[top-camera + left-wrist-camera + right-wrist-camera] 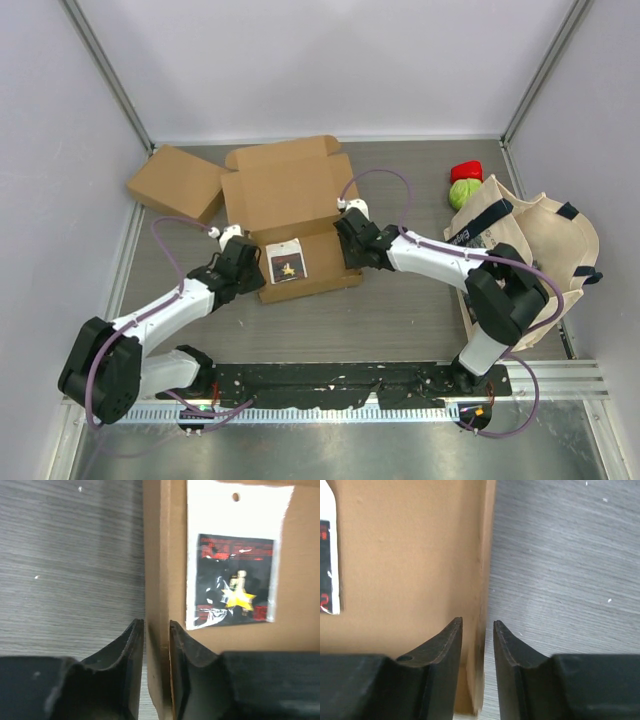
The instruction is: Fold the paper box
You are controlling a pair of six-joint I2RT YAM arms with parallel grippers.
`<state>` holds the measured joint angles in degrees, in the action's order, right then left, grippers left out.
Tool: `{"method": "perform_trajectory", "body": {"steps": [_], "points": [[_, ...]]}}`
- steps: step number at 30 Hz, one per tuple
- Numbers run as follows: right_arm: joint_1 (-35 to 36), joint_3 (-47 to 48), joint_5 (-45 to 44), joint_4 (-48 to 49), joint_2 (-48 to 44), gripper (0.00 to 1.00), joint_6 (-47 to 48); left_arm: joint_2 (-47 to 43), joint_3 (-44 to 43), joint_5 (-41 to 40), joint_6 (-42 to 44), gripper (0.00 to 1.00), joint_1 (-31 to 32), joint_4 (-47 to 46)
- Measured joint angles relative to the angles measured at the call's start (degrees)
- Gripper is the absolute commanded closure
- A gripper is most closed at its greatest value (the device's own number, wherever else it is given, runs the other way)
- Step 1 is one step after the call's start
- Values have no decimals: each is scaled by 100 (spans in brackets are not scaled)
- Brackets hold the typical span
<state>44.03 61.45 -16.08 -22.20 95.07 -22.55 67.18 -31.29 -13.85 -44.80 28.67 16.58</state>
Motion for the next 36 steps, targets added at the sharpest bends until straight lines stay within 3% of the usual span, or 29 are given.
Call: {"method": "perform_trajectory", "body": {"steps": [2,8,11,17,20,23,24,27,36], "points": [[0,-125,-72,44,0,74,70,-20,-92,33,-13,48,-2,-4],[0,-597,-321,299,0,93,164,-81,-332,184,-52,20,-2,-9],[28,-713,-485,433,-63,99,168,-144,-435,236,-70,13,-2,129],[55,-1427,-614,557,-695,99,-44,-479,-863,452,35,2,-133,490],[55,-1528,-627,546,-807,89,-179,-476,-1266,616,129,0,-407,485],[52,-1528,-621,542,-822,60,-225,-367,-1609,940,192,0,-852,256],[46,-1519,-597,540,-833,57,-232,-275,-1696,1113,197,0,-1047,103],[-50,-1451,-387,496,-898,52,-271,214,-1926,1582,197,0,-1510,-398],[-824,-1325,584,511,-1419,51,-164,1749,-2323,2197,245,2,-2138,-1248]]}}
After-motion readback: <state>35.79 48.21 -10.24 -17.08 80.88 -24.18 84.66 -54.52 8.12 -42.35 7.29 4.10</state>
